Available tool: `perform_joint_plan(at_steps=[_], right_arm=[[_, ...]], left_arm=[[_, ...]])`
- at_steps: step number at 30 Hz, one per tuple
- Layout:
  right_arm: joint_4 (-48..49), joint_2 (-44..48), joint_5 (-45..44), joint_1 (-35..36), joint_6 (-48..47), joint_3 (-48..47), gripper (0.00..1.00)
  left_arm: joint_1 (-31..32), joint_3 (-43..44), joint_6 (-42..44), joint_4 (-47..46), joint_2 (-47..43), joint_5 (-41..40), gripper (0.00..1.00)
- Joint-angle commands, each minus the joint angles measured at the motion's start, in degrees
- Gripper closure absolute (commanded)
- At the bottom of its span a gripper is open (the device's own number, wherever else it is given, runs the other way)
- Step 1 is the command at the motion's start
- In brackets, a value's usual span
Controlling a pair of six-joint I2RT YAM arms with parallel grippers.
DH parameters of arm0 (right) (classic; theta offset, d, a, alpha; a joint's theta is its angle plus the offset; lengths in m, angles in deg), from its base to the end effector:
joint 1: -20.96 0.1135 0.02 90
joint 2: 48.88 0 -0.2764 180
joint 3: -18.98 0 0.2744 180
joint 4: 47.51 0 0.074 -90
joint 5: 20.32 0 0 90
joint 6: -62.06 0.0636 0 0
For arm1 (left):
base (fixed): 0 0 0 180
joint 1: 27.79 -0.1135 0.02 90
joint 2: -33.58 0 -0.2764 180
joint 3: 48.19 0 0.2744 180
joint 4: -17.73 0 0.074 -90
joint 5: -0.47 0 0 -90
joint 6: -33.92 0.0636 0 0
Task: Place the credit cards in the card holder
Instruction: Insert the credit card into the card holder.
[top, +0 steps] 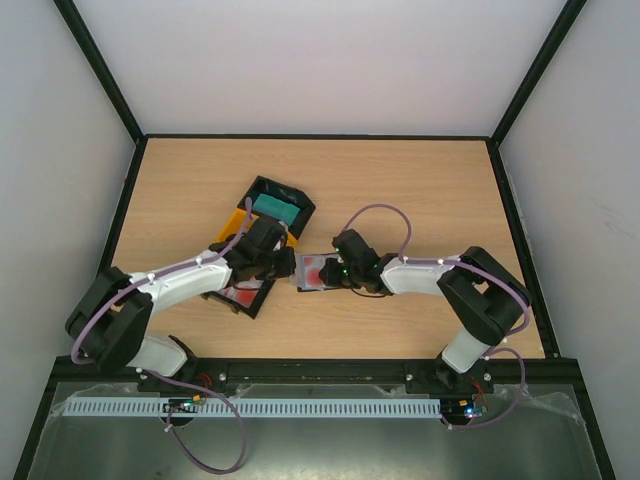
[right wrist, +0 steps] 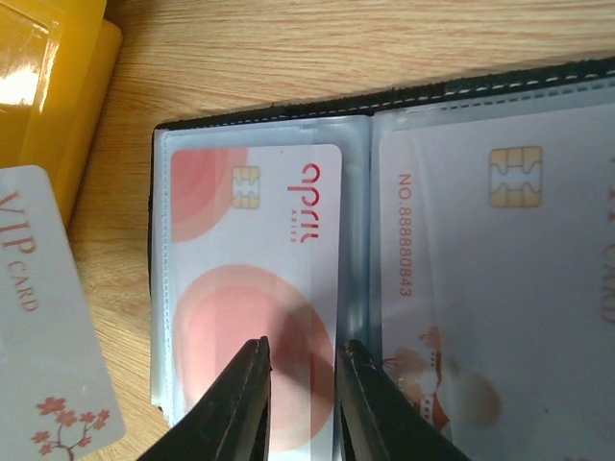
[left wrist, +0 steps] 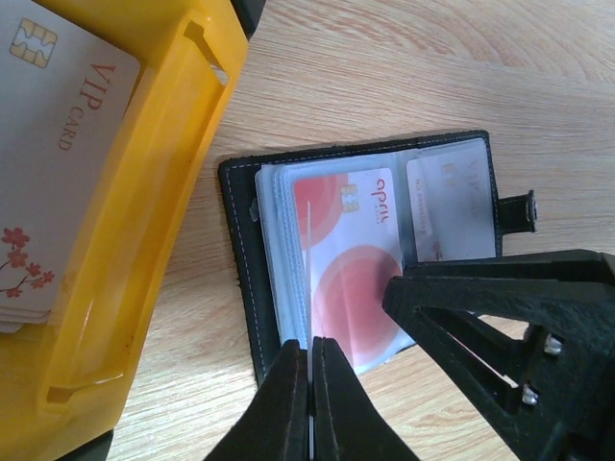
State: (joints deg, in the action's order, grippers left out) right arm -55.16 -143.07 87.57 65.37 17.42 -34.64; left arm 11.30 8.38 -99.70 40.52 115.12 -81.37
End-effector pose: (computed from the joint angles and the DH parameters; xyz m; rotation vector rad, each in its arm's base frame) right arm 0.2280 0.2507 0.1104 -0.1375 2.6571 1.0115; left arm 0.2428 -0.2089 0.1697 -0.0308 2.5662 -0.7921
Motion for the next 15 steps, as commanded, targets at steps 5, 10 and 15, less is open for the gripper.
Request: perform_joint_plan(at_steps=[5, 10, 15], right_arm=[[-5.16, 2.44, -4.38, 0.38, -1.31, -1.32, 0.75], [-5.86, 3.59, -5.06, 0.42, -1.40, -1.27, 0.73], [-6.56, 4.21, -6.22, 0.40, -1.56, -1.19, 0.74]], left_arm=[[0.06, -1.06, 0.74, -2.38, 3.21, 1.65, 0.97], [0.02, -1.31, 0.51, -3.30, 4.84, 2.80, 0.98], [0.02, -1.67, 0.37, -4.09, 4.88, 3.50, 0.97]])
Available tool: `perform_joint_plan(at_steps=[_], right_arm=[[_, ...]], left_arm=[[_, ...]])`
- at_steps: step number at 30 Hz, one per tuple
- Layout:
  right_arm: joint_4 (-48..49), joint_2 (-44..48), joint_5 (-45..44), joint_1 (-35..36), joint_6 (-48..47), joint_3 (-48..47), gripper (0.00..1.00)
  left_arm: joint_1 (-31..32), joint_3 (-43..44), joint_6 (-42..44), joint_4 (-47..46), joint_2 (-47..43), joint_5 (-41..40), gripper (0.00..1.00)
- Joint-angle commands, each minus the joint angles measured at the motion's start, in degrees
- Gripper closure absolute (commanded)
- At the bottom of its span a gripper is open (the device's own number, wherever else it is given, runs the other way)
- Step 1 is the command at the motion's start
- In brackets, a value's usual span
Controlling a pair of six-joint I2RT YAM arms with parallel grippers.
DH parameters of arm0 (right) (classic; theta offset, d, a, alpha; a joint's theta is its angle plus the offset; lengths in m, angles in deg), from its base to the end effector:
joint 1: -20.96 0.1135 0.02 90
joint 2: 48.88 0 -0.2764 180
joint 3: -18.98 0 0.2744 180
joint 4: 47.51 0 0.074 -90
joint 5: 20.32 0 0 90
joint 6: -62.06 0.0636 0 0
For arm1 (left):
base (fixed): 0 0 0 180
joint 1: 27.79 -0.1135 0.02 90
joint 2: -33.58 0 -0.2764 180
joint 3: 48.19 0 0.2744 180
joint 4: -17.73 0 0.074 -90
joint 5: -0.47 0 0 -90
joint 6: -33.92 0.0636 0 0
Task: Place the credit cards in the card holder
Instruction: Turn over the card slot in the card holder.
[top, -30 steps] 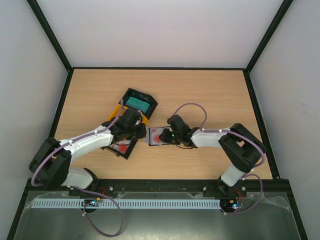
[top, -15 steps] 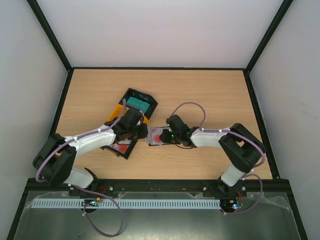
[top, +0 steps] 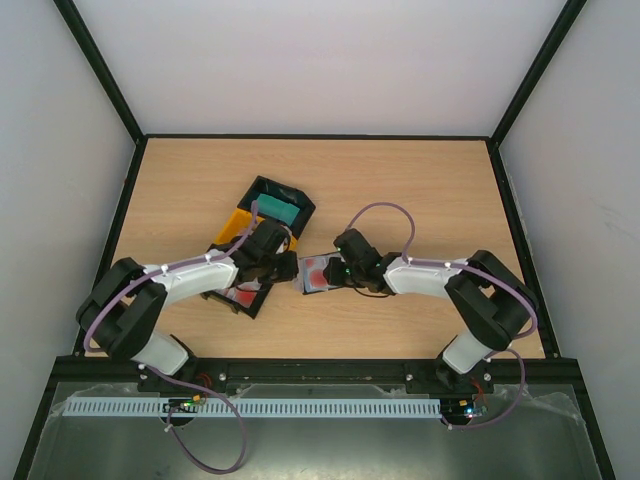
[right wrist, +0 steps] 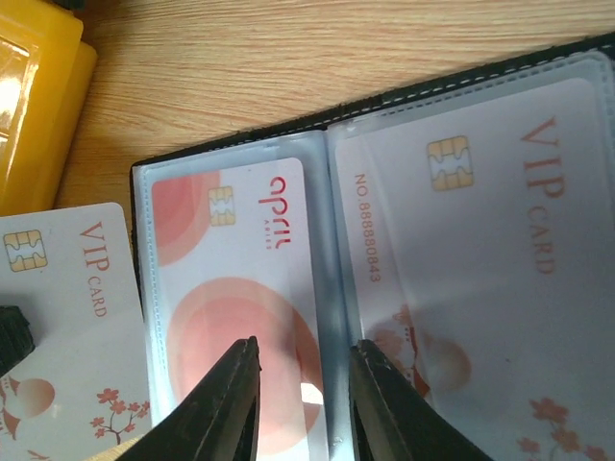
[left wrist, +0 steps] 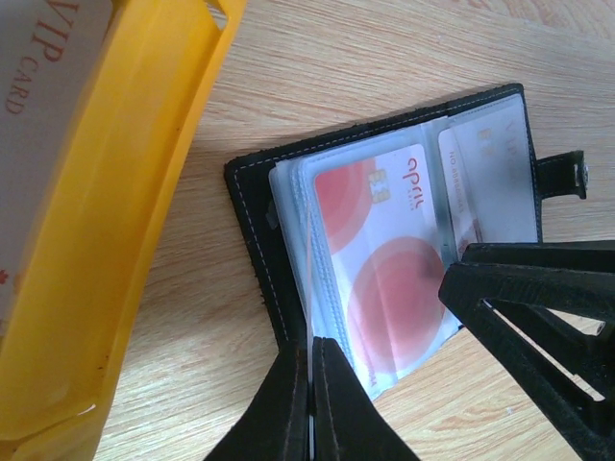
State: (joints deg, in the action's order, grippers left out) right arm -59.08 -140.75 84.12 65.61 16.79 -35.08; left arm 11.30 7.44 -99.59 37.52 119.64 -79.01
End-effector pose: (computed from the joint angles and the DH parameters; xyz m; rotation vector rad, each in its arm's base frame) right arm 0.2265 0.2461 0.1186 -0.1226 2.6554 0.9303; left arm 0.2449 -0.2139 0.1453 -0.0138 2.6223 -0.8071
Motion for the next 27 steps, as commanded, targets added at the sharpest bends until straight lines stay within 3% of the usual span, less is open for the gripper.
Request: perform_joint_plan(at_steps=[1, 6, 27], right_arm=[[-2.71, 2.16, -2.90, 0.16, -1.03, -0.76, 0.75], [-3.08, 2.05, -2.52, 0.14, -1.57, -0.76, 0.81], [-1.33, -1.65, 1.25, 0.10, -1.75, -0.05, 0.82]], left_arm=[[0.02, -0.73, 0.26, -1.09, 0.36, 1.16, 0.97], [0.02, -1.07, -0.12, -1.23, 0.75, 1.25, 0.98], [0.02, -1.70, -0.26, -2.23, 2.58, 5.48, 0.98]])
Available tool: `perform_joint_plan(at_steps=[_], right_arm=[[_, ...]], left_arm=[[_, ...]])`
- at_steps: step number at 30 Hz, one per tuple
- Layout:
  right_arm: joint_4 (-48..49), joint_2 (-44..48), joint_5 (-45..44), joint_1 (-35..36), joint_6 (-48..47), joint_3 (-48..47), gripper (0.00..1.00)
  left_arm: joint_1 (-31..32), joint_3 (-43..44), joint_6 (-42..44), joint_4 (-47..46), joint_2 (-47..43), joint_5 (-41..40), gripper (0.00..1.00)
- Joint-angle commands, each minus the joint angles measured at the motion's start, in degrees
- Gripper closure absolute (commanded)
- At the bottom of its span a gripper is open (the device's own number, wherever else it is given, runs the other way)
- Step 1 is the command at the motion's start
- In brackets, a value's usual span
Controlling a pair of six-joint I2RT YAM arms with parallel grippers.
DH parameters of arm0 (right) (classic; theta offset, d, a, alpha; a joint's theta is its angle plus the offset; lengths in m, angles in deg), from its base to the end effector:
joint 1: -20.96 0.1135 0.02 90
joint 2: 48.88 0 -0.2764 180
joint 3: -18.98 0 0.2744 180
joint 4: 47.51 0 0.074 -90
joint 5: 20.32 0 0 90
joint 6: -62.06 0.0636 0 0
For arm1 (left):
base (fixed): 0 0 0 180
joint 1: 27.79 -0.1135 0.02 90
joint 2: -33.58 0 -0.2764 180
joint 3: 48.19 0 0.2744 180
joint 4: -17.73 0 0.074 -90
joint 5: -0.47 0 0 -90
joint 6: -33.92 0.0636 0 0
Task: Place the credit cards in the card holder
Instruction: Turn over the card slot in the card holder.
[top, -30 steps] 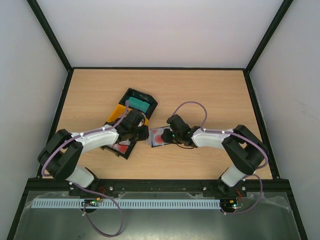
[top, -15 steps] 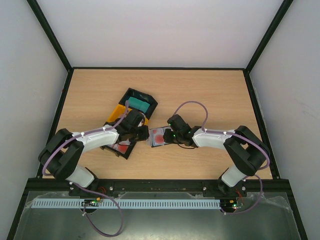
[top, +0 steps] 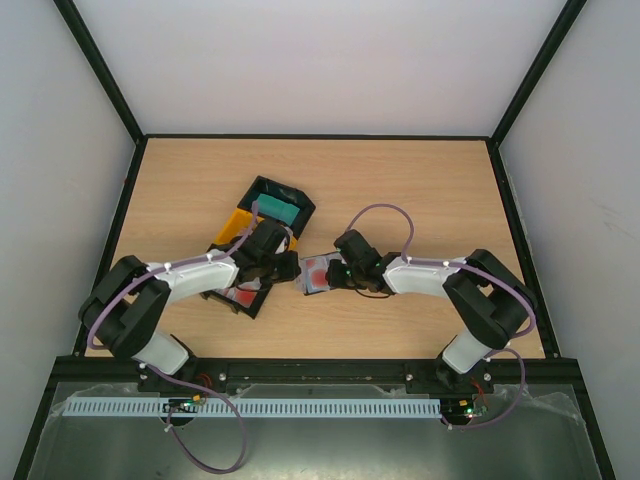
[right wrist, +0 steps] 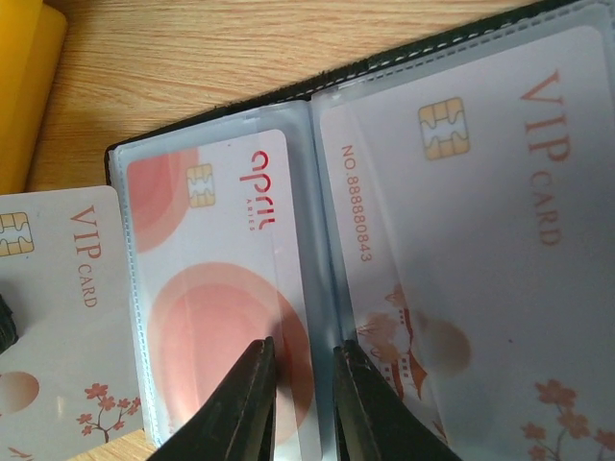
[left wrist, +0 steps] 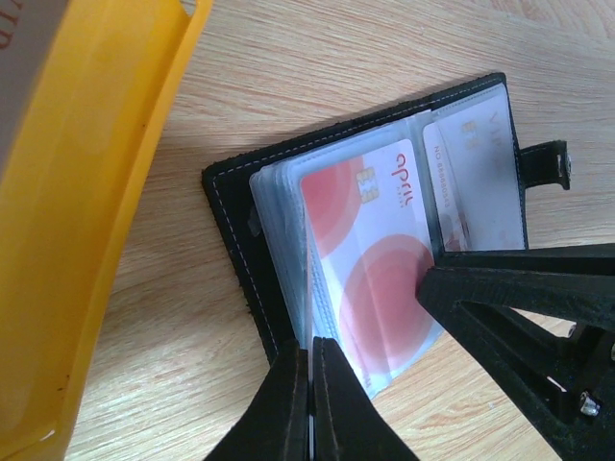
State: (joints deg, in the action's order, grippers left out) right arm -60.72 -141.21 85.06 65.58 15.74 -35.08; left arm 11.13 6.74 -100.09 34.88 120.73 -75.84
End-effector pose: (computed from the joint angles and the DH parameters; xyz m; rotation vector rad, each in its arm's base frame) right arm 0.2237 0.2445 0.1138 -0.1491 2.6918 0.9163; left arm 0.2448 -0.2170 0.1402 0.0000 2.6276 -0.8796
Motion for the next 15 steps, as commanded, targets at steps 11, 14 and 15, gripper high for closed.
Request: perform_joint_plan(at_steps=[11, 14, 15], right_arm=[[0.14, -1.95, 0.05, 0.16, -0.29, 0.12, 0.86], [0.01, -2.11, -0.11, 0.19, -0.10, 0.12, 0.86], [0.10, -2.13, -0.16, 0.18, -0.08, 0.12, 0.86]], left_arm=[[0.12, -1.61, -2.00, 2.88, 2.41, -0.27, 0.97], [0.11, -1.95, -2.66, 2.68, 2.47, -0.20, 0.98], [0.11, -2.05, -2.85, 2.51, 2.64, -0.04, 0.98]])
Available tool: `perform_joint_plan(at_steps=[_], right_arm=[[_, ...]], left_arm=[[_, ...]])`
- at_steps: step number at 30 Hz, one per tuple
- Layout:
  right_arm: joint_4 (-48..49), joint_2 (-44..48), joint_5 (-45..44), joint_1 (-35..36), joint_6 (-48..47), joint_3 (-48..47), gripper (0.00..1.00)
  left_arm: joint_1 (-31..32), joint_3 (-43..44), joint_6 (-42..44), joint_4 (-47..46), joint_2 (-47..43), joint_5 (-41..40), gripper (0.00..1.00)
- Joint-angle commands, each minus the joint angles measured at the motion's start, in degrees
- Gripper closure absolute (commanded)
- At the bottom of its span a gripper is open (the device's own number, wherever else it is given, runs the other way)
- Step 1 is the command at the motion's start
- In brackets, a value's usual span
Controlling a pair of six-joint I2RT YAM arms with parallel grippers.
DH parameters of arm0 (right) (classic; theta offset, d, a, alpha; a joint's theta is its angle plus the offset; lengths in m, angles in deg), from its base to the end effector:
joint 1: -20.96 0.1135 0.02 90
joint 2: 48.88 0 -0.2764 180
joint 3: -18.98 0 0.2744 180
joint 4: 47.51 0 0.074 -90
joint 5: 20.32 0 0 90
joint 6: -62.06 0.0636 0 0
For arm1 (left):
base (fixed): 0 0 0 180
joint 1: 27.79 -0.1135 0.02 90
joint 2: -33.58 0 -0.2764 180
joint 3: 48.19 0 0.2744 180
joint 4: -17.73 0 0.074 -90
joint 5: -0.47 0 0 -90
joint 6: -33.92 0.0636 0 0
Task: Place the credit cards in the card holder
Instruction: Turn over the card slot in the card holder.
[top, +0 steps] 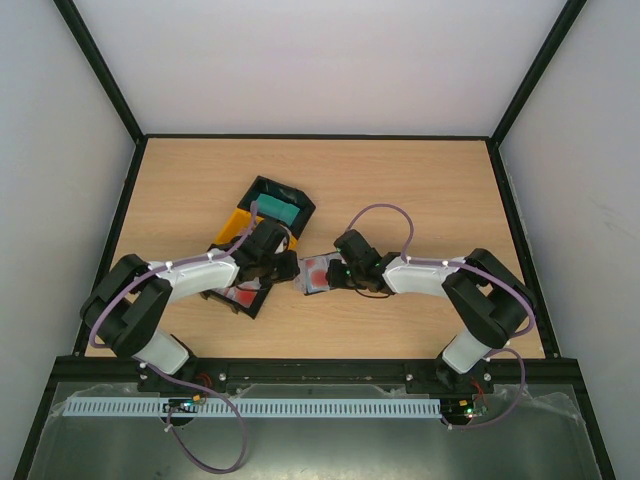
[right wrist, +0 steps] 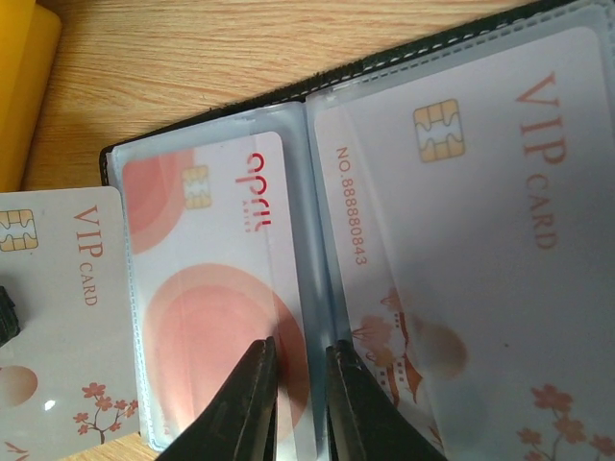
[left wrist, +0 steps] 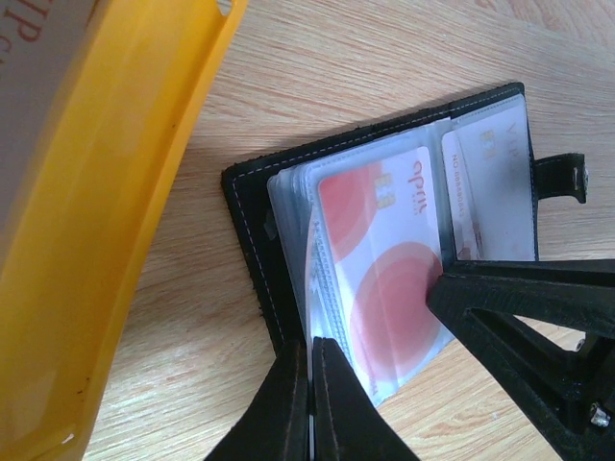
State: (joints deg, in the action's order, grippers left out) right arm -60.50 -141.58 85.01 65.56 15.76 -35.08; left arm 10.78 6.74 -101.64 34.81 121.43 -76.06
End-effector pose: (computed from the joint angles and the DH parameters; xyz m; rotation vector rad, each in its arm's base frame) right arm 0.2241 0.2446 0.1121 -0.1474 2.6942 0.9135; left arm 0.2467 -0.2156 0.1365 -0.0477 2.6415 -0.8750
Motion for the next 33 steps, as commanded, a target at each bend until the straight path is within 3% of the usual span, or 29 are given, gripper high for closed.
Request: perform_joint_plan(at_steps=[1, 18, 33], right_arm=[[-0.17, -1.83, -0.12, 0.22, 0.03, 0.08, 0.86], [-0.56, -2.46, -0.13, 0.16, 1.08, 0.05, 0.87], [-0.03, -0.89, 1.37, 0.22, -1.16, -0.14, 0.86]], left_arm=[[0.46, -2.05, -1.47, 2.70, 2.12, 0.25, 0.97], [0.28, -4.01, -5.14, -0.90, 1.80, 2.56, 0.98], [1.73, 1.75, 6.76, 2.34, 0.43, 4.80, 0.98]])
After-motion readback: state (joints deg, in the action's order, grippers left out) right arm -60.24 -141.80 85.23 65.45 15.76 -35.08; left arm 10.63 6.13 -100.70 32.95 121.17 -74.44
